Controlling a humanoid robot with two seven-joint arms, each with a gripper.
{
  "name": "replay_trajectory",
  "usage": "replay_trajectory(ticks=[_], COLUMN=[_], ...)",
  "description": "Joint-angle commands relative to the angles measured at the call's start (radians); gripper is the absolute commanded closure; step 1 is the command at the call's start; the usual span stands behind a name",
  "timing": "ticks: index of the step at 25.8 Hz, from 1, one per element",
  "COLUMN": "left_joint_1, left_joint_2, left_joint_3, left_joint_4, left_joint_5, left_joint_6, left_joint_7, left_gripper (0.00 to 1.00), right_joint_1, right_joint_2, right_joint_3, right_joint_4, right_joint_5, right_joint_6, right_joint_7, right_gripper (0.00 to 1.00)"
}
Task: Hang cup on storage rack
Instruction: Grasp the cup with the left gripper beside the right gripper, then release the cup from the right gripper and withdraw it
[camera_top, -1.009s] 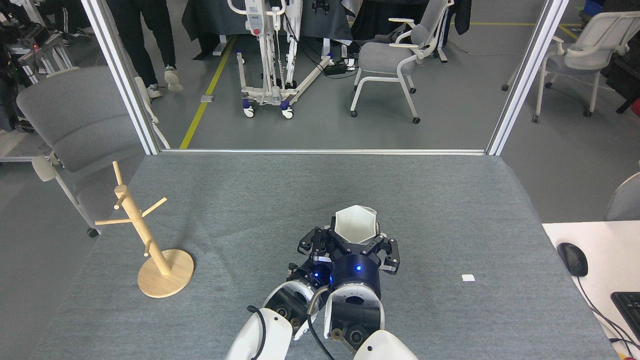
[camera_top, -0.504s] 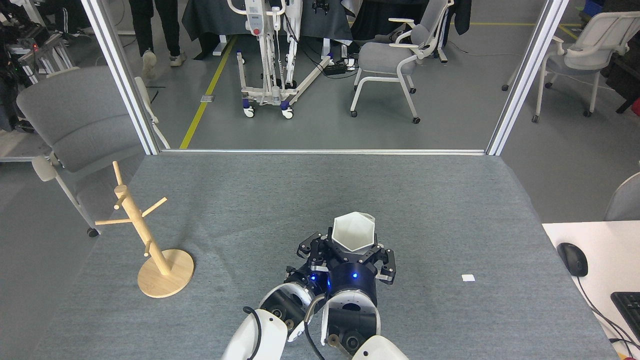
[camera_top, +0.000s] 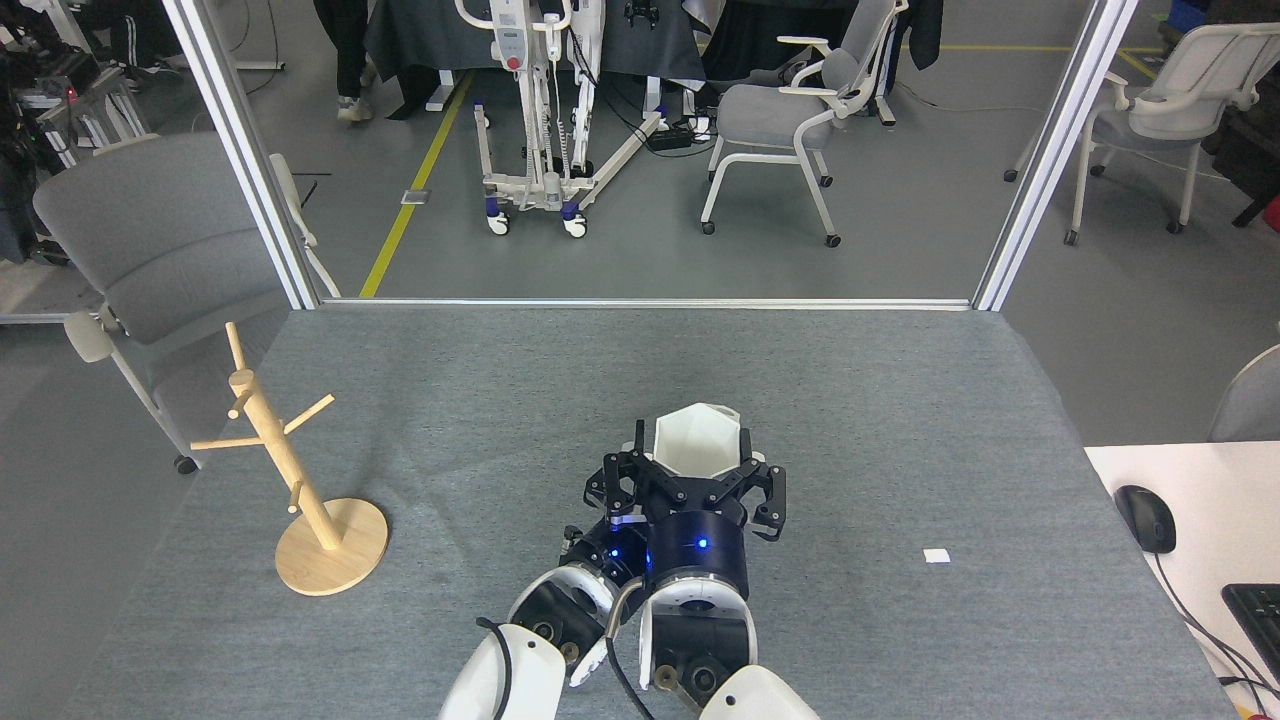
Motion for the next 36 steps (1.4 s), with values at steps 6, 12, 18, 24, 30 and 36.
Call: replay_trajectory(ticks=[6, 12, 18, 24, 30, 36], left_joint_1=[0.042, 0.111, 0.290, 0.514, 0.646, 0.654], left_joint_2=[0.004, 0.045, 0.140, 0.240, 0.260, 0.272], left_joint_3=[0.002, 0.002, 0.086, 0.265, 0.557, 0.764], left_joint_4=[-0.004, -0.068, -0.280, -0.459, -0.476, -0.476], left_joint_5=[0.001, -0.004, -0.015, -0.032, -0.032, -0.030], left_joint_6=[-0.014, -0.013, -0.002, -0.005, -0.014, -0.014], left_joint_7=[0.025, 0.025, 0.006, 0.008, 0.055, 0.078], left_gripper=[1.00, 1.00, 1.00, 1.00, 1.00, 1.00], right_joint_1=[0.007, 0.015, 0.062, 0.228, 0.312, 0.332], right_joint_2=[0.019, 0.000, -0.092, -0.099, -0.086, -0.076], right_joint_3=[-0.107, -0.472, -0.855, -0.944, -0.946, -0.935], right_joint_4=[-0.006, -0.003, 0.089, 0.078, 0.026, 0.000], right_joint_5=[-0.141, -0.156, -0.156, -0.098, -0.050, -0.041], right_joint_6=[-0.115, -0.492, -1.070, -1.199, -1.192, -1.113], right_joint_7=[-0.434, -0.431, -0.391, -0.179, -0.197, -0.207], right_gripper=[0.02, 0.01, 0.01, 0.01, 0.01, 0.01])
